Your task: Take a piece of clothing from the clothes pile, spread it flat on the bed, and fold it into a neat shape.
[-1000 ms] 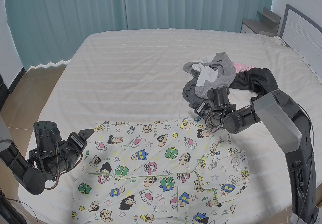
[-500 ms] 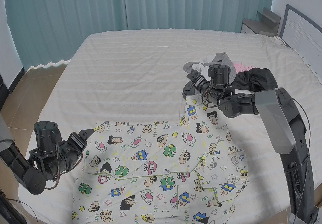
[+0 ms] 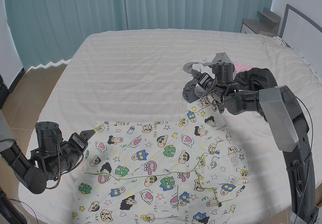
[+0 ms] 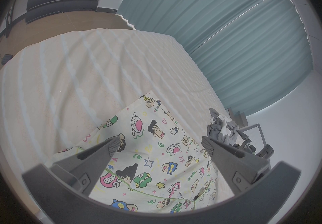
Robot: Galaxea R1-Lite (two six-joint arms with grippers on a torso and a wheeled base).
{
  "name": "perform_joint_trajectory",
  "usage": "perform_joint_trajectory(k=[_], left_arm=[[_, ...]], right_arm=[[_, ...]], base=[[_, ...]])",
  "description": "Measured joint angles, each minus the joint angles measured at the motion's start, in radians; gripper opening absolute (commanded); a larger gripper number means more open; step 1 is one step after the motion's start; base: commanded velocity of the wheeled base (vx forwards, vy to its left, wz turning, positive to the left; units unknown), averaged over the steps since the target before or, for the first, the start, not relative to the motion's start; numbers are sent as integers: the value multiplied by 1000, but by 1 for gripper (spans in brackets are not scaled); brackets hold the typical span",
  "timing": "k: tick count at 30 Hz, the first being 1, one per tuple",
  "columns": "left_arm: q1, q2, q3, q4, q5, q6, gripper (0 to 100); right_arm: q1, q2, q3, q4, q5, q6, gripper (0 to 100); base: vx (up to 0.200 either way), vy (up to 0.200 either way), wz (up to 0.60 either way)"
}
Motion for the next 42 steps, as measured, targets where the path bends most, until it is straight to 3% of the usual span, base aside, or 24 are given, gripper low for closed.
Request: perform_joint_trajectory(k=[9,16,30,35,42], left_arm=[[36,23,-79,36,-69,111,100],[114,71,-281,251,-203,250,100],[241,270,-673,560,-397,652,100],[263,368,-779,610,-432,726,100],[267,453,-842,628,-449,748,100]], right_arm=[[-21,-156,327,-22,27,0,100],[-29,-307,674,-140,53,-14,100],[19,-514,1367,-605,67,-120,100],[45,-554,1537,-747,69,-156,100],[64,-576,1646,-875,72,-173,100]], base=[[0,0,0],[0,0,0],[0,0,0],[0,0,0],[0,0,0]])
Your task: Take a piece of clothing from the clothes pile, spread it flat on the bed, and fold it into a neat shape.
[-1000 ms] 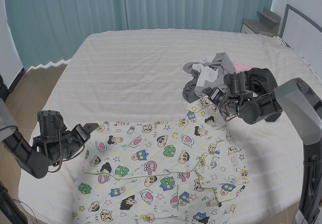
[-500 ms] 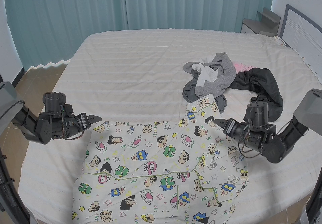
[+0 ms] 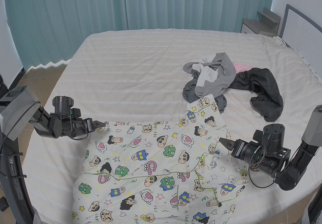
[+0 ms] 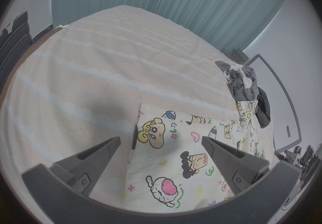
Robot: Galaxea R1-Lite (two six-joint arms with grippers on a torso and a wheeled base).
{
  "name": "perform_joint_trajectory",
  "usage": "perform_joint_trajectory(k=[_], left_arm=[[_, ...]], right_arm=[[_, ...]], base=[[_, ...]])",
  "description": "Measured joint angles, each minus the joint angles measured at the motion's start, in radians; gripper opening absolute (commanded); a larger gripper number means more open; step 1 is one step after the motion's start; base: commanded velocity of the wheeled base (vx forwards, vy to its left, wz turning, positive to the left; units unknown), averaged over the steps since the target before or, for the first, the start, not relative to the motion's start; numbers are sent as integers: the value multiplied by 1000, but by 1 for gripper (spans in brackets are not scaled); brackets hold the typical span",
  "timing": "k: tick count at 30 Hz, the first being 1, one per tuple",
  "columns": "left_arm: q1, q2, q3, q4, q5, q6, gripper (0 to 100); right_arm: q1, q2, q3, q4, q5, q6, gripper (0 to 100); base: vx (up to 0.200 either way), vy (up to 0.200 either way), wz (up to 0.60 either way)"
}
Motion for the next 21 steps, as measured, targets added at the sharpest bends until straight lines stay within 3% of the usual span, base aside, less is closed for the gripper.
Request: perform_joint_trajectory(k=[8,9,21], left_arm=[[-36,44,-18,-1,2,-5,100],[-39,47,-19,-2,3,-6,0],[-26,63,-21,-9,45,-3,0]], right_arm=[[5,6,23,-10,5,4,100],[5,7,24,-10,6,5,100],[3,23,25,-16,8,8,100]], base=[[0,0,0],[0,0,0],[0,0,0]])
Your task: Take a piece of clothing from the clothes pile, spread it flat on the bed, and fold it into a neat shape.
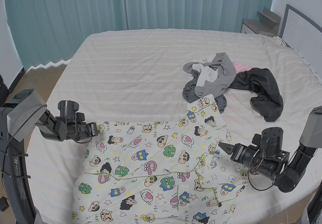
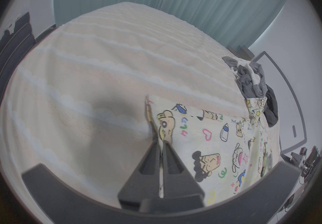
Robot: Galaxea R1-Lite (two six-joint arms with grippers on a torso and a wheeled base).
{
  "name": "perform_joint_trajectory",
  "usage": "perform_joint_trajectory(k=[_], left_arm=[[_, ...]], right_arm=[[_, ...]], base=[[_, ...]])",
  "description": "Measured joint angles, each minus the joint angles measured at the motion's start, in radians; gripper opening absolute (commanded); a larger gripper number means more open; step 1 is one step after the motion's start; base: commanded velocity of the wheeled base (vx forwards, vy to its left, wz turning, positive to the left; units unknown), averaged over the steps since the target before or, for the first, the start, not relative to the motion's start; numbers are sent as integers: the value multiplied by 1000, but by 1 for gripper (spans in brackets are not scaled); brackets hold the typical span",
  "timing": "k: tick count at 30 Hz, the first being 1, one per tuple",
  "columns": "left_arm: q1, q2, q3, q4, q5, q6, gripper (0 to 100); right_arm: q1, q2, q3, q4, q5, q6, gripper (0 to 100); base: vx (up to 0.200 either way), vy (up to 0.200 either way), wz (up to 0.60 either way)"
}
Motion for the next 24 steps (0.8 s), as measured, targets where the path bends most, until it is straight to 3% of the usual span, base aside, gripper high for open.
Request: perform_joint_trajectory(k=[15,24], left_arm=[[19,1,-50,-10,82,-1,0],[54,6,-80,-14,89,-1,0]], right_arm=[[0,5,7,-14,0,0,100],[-2,17,7,-17,0,3,100]], base=[[0,0,0],[0,0,0]])
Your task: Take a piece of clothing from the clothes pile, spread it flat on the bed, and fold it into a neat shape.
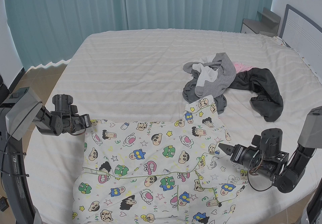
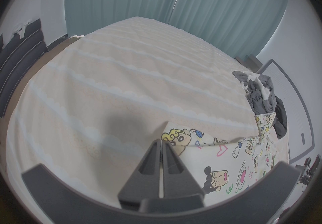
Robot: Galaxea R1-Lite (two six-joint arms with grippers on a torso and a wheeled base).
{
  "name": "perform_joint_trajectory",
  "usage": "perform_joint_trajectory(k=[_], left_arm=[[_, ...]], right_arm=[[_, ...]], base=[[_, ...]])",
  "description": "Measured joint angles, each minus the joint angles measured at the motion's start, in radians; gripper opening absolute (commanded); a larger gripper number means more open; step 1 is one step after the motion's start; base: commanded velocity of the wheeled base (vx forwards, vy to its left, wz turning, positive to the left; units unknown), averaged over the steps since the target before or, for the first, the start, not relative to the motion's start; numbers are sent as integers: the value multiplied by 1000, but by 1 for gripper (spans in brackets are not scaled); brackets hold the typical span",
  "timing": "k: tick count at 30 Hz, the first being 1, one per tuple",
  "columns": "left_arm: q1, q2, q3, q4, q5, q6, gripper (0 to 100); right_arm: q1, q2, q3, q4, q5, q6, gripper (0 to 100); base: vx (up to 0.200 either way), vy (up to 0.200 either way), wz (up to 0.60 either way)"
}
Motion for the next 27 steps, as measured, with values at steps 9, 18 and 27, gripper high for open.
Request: perform_joint_trajectory(k=[9,18,27], left_arm=[[11,7,-32,-1,2,0,0],[16,1,-10,8,-1,-23,0],[24,-74,143,-1,-59,-24,0]], right_arm=[[-2,7,-1,-1,-2,-1,100],[-4,9,-1,-1,-3,-1,100],[-6,9,1,0,-4,0,100]], base=[[0,0,0],[0,0,0],[0,0,0]])
